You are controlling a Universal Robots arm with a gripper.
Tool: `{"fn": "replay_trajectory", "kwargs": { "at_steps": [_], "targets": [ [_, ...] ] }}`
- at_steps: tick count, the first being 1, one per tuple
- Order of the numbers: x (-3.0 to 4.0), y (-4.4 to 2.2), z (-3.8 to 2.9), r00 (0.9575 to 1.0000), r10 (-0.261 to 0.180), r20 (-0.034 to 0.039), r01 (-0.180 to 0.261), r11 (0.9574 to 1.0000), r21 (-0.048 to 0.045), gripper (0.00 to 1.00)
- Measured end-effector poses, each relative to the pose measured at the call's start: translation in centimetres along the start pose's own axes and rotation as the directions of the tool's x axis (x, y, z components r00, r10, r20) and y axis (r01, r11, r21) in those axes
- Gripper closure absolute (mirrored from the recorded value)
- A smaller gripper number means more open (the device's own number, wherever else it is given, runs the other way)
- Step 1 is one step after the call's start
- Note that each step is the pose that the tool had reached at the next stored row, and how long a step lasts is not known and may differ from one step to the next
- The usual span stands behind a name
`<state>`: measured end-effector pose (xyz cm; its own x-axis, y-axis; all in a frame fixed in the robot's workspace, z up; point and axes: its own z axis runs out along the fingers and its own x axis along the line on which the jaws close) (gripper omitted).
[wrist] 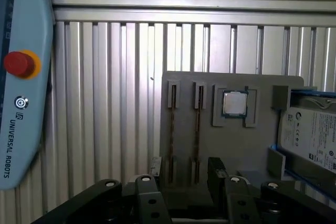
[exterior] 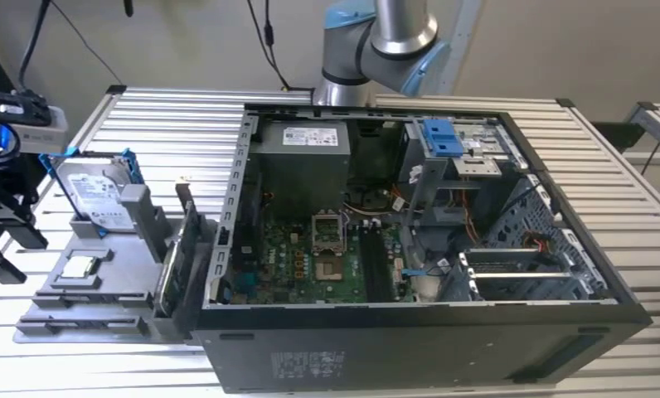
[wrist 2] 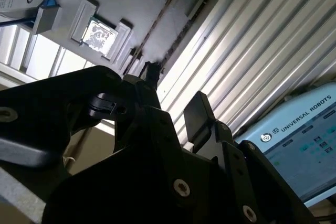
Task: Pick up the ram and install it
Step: 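Pick up the ram and move it above insertion slot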
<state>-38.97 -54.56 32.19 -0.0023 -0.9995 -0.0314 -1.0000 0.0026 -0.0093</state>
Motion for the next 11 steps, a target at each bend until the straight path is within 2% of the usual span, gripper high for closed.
{"fn": "replay_trajectory", "kwargs": {
  "at_steps": [5,11],
  "targets": [
    [0.00,0.01,0.03,1.0000,0.000,-0.0004,0.000,1.0000,-0.0002,0.52],
    [0.01,0.02,0.37,1.0000,-0.001,-0.0002,0.001,1.0000,-0.0004,0.52]
  ]
}}
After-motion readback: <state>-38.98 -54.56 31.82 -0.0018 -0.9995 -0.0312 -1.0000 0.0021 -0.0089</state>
